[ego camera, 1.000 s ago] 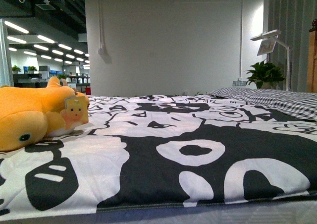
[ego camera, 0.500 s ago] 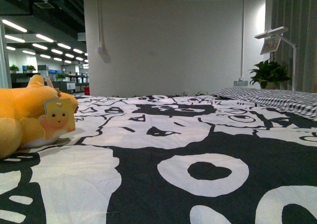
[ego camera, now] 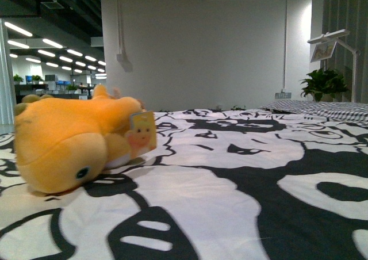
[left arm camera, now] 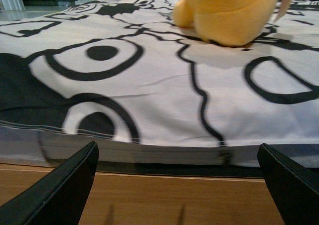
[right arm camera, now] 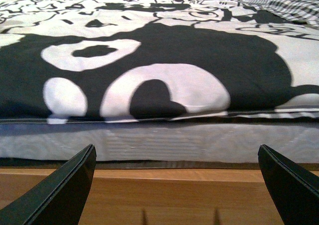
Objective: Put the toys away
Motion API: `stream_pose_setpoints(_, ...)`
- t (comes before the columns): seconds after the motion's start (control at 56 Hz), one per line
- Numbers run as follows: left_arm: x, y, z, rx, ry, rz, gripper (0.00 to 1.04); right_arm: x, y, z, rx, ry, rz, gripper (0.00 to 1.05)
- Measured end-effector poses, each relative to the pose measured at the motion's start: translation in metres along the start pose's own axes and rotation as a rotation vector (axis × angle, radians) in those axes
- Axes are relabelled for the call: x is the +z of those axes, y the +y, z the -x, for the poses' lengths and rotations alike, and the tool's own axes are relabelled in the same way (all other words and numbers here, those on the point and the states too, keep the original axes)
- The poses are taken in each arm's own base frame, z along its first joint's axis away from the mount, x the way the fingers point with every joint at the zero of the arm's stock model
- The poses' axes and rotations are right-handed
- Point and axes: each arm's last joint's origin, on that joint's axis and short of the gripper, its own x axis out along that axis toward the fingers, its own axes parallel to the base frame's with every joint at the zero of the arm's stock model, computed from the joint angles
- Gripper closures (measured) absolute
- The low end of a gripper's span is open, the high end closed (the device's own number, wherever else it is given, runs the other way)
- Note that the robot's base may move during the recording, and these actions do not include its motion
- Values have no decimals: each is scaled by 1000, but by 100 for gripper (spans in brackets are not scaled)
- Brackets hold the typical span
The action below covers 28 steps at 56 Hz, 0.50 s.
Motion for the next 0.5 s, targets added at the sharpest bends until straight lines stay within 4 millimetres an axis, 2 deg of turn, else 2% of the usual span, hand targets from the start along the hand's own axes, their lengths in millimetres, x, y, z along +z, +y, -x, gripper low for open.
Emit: stream_pose_setpoints(0.5,0,0,0,0,2,0,6,0,0,0,3,1,0,7)
